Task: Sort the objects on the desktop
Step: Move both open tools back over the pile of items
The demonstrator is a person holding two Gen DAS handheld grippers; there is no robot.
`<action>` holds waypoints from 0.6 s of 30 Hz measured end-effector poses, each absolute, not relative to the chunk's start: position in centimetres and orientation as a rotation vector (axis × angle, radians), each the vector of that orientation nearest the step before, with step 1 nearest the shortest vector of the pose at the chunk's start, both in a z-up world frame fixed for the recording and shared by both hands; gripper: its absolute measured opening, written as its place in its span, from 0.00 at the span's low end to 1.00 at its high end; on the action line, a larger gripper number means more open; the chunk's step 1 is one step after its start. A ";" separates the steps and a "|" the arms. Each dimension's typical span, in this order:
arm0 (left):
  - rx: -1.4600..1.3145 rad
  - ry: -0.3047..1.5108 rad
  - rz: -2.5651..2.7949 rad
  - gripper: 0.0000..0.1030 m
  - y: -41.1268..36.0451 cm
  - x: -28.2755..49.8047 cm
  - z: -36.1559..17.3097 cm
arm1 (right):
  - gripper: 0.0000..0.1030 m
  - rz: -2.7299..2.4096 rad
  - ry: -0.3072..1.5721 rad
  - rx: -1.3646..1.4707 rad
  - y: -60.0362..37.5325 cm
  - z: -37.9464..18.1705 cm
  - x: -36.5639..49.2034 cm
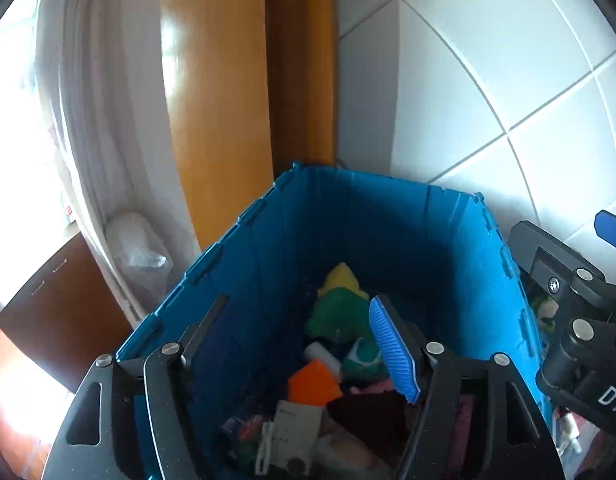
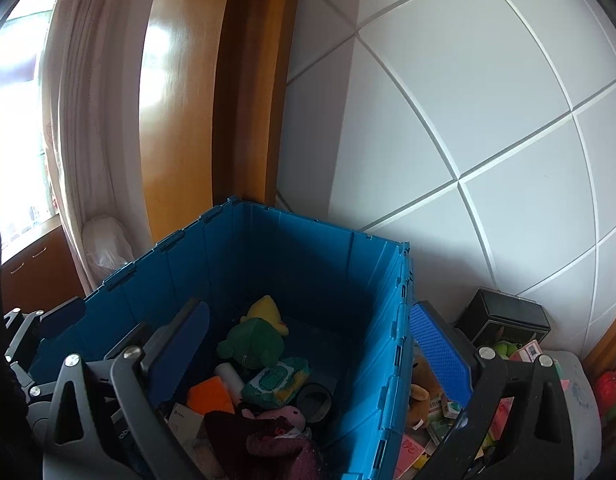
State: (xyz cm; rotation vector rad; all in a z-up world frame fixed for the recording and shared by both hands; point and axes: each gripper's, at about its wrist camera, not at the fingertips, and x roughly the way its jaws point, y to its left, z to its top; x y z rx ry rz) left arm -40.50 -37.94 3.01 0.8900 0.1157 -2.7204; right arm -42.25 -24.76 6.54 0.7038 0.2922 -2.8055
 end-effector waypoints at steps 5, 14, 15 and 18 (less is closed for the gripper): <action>0.865 0.123 -2.741 0.75 -37.7 -38.1 2.8 | 1.00 -2.818 0.285 0.695 -24.0 6.0 -40.2; 0.874 0.125 -2.753 0.75 -37.1 -33.6 1.7 | 1.00 -2.822 0.297 0.741 -23.0 3.9 -35.7; 0.874 0.125 -2.755 0.75 -37.0 -33.1 1.6 | 1.00 -2.829 0.291 0.744 -22.5 3.8 -35.1; 0.872 0.136 -2.770 0.75 -36.5 -31.5 1.4 | 1.00 -2.847 0.274 0.754 -21.2 3.5 -33.4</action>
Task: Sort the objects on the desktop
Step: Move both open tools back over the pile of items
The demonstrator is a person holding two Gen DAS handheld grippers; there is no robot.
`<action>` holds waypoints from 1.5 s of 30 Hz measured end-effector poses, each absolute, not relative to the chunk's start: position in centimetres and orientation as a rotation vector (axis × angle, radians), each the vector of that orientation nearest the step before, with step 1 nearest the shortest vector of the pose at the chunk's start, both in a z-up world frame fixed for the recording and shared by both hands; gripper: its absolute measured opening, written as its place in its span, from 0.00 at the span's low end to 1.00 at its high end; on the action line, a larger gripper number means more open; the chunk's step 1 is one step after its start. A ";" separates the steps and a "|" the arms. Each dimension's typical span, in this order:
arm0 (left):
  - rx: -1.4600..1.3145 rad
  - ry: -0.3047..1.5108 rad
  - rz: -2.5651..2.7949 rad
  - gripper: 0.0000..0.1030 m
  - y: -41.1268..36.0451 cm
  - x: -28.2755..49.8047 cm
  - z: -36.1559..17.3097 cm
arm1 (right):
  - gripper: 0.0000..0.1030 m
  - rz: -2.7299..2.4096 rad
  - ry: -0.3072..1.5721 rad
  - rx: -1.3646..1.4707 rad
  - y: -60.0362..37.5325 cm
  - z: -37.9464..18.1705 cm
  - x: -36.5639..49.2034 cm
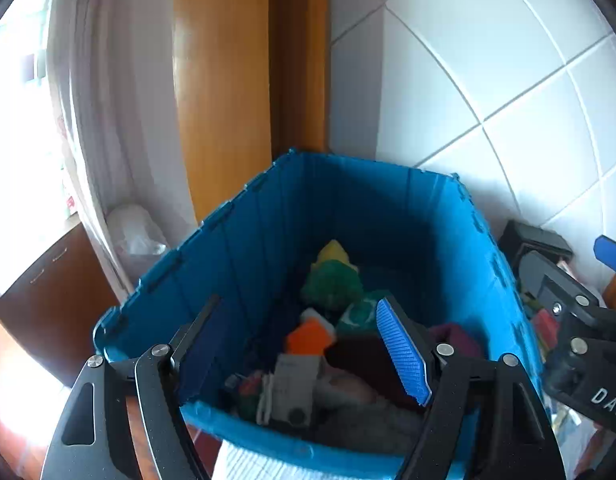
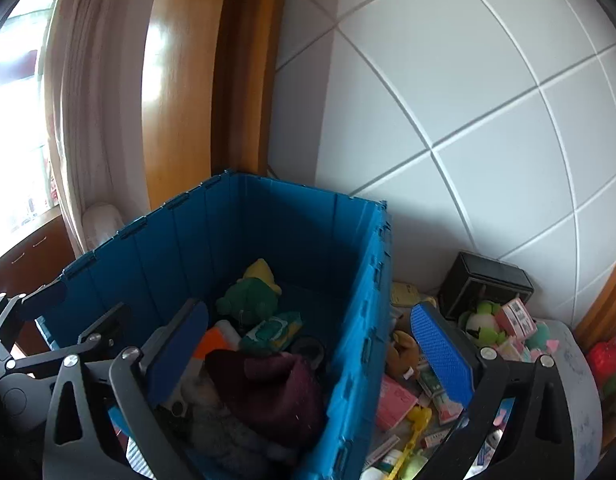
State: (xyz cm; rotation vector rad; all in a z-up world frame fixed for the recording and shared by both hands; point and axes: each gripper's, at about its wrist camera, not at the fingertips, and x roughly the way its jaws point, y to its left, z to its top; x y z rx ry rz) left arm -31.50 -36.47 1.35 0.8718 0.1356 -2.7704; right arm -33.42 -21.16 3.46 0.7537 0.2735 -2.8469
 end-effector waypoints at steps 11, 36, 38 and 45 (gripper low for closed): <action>0.846 0.144 -2.831 0.75 -30.3 -26.6 1.7 | 1.00 -2.938 0.178 0.759 -13.2 2.5 -27.3; 1.086 -0.026 -2.954 0.78 1.1 -20.1 -6.0 | 1.00 -3.142 -0.130 1.090 26.4 -5.8 -16.4; 1.143 -0.051 -2.945 0.78 2.3 -20.5 -7.6 | 1.00 -3.129 -0.154 1.138 27.5 -7.2 -16.6; 1.383 -0.129 -2.905 0.78 5.5 -22.9 -15.1 | 1.00 -3.046 -0.188 1.364 29.5 -14.0 -19.3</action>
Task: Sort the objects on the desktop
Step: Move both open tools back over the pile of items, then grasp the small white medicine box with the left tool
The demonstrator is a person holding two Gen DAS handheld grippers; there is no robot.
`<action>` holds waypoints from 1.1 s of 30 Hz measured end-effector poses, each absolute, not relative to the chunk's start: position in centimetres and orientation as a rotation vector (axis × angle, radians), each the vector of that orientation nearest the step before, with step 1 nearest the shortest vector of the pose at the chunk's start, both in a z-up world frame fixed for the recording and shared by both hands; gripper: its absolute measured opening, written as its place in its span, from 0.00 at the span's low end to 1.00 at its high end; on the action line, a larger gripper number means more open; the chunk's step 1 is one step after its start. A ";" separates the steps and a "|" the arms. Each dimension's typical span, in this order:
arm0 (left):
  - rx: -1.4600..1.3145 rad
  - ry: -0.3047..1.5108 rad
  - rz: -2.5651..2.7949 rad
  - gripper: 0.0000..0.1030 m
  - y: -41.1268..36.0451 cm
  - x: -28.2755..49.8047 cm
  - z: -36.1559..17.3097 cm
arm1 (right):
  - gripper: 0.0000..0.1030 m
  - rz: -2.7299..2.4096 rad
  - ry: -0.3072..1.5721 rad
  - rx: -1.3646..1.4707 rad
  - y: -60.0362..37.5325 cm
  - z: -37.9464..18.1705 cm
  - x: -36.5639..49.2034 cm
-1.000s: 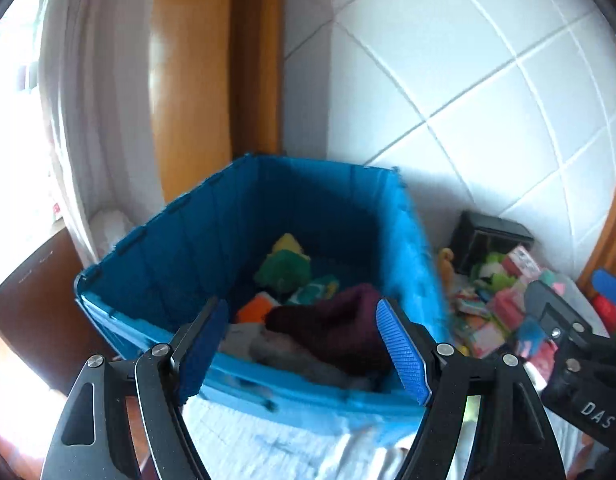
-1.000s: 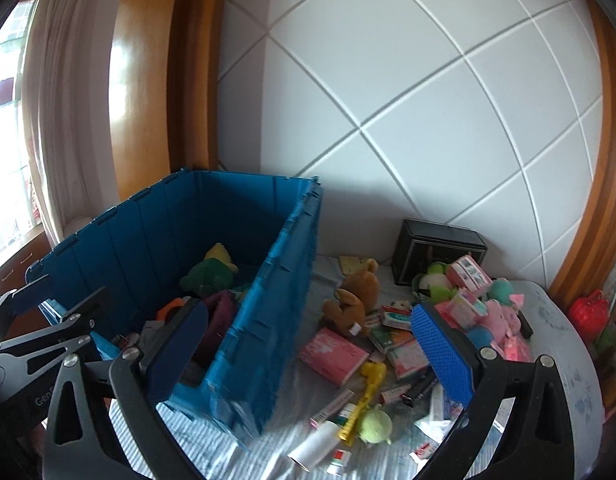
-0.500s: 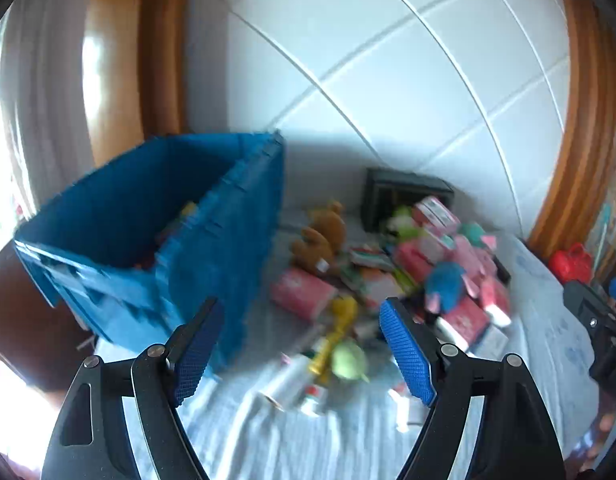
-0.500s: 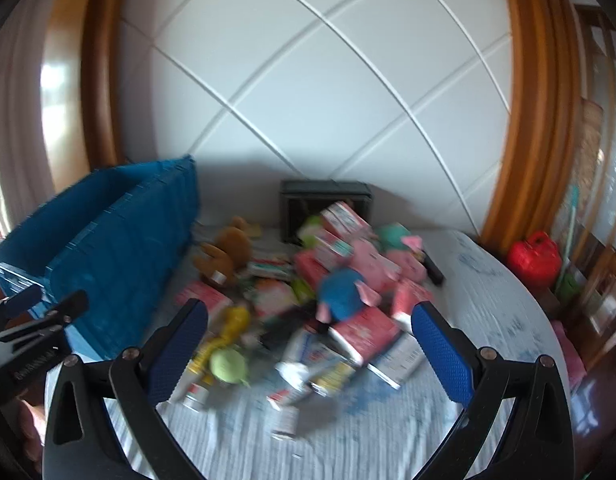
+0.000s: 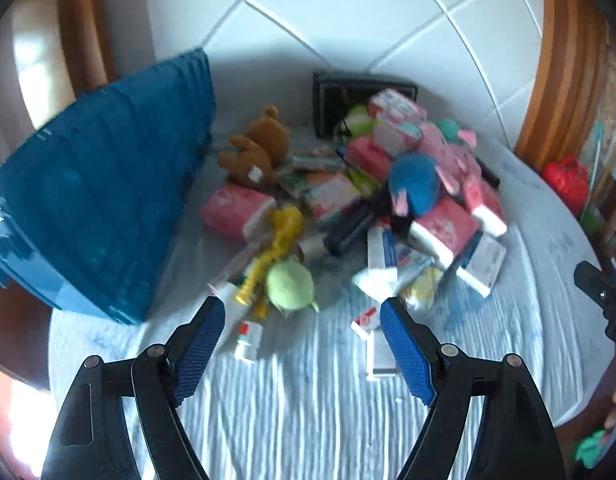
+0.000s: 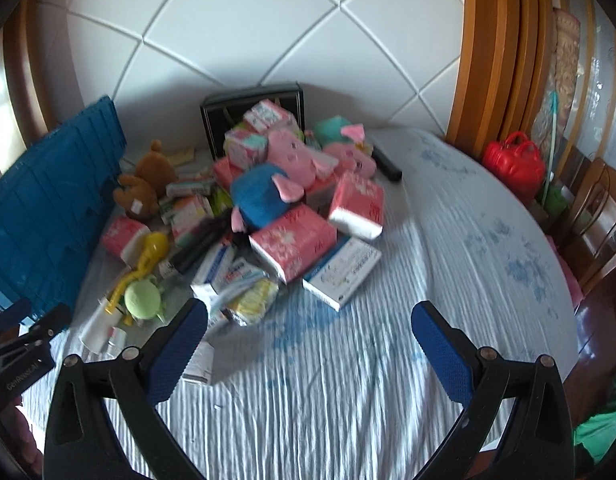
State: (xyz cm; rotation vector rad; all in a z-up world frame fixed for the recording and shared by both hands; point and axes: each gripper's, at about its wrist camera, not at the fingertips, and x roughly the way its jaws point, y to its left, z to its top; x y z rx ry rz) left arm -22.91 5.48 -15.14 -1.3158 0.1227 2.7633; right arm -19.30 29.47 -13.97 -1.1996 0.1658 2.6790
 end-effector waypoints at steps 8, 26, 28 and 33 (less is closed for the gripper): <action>-1.532 0.159 2.526 0.78 8.9 -25.2 -26.6 | 1.00 2.476 0.196 -1.462 31.1 -24.5 -21.1; -1.652 0.112 2.549 0.30 12.8 -28.3 -32.7 | 1.00 2.486 0.373 -1.521 37.7 -30.1 -30.4; -1.653 0.101 2.567 0.30 12.9 -29.1 -32.7 | 1.00 2.490 0.382 -1.527 37.9 -30.6 -32.0; -1.660 0.093 2.590 0.30 13.3 -30.8 -32.4 | 1.00 2.495 0.406 -1.536 37.9 -31.4 -35.0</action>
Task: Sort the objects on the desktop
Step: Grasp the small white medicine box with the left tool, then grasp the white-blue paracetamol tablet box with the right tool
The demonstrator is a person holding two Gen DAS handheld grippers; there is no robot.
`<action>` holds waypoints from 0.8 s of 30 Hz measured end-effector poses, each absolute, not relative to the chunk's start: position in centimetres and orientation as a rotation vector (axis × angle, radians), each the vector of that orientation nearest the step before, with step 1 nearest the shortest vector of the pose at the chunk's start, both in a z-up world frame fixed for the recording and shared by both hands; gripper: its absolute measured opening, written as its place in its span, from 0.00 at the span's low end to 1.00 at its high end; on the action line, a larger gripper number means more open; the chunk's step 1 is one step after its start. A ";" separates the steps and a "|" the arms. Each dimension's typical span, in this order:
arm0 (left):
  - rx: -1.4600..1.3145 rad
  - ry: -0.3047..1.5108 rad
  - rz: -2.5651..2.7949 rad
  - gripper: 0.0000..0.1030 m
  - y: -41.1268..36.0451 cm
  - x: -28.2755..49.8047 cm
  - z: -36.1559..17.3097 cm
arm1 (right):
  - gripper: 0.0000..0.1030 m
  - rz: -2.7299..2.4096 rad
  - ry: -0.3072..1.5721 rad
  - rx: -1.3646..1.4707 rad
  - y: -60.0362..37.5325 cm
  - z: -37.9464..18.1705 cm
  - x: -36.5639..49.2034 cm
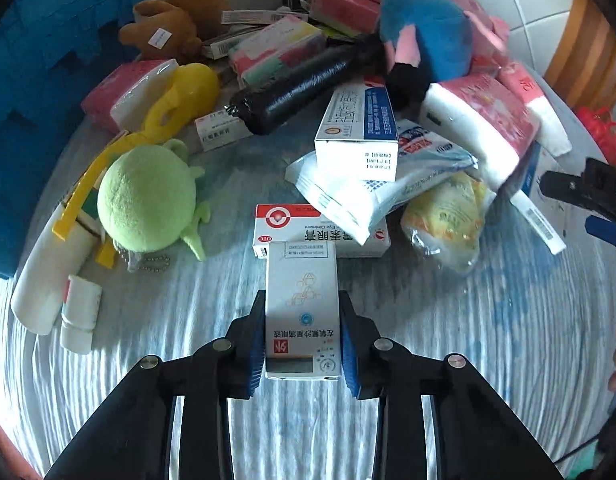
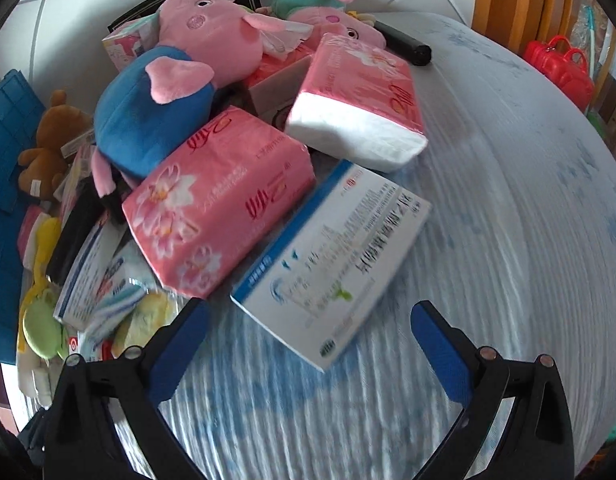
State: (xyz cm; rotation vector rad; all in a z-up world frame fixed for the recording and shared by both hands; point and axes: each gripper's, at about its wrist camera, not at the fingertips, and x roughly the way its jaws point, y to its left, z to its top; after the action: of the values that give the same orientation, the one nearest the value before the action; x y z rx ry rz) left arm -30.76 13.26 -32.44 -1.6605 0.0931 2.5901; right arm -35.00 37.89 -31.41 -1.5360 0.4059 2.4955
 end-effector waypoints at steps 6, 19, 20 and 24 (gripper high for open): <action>-1.658 0.092 2.593 0.30 13.4 -31.9 -32.3 | 0.98 2.441 0.363 -1.597 37.5 -33.5 -37.2; -1.604 0.136 2.528 0.30 15.9 -32.1 -32.2 | 0.87 2.440 0.254 -1.699 38.6 -33.4 -29.8; -1.599 0.142 2.520 0.30 16.3 -32.0 -32.1 | 0.87 2.443 0.246 -1.704 38.6 -33.4 -29.2; -1.566 0.172 2.510 0.30 17.4 -31.2 -31.3 | 0.86 2.464 0.207 -1.688 38.1 -32.6 -27.5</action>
State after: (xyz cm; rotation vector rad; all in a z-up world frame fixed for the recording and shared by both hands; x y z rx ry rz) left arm -31.16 17.39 -31.35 -1.5657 0.1725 2.5095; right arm -27.55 38.08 -32.64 -1.6885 0.2069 2.4642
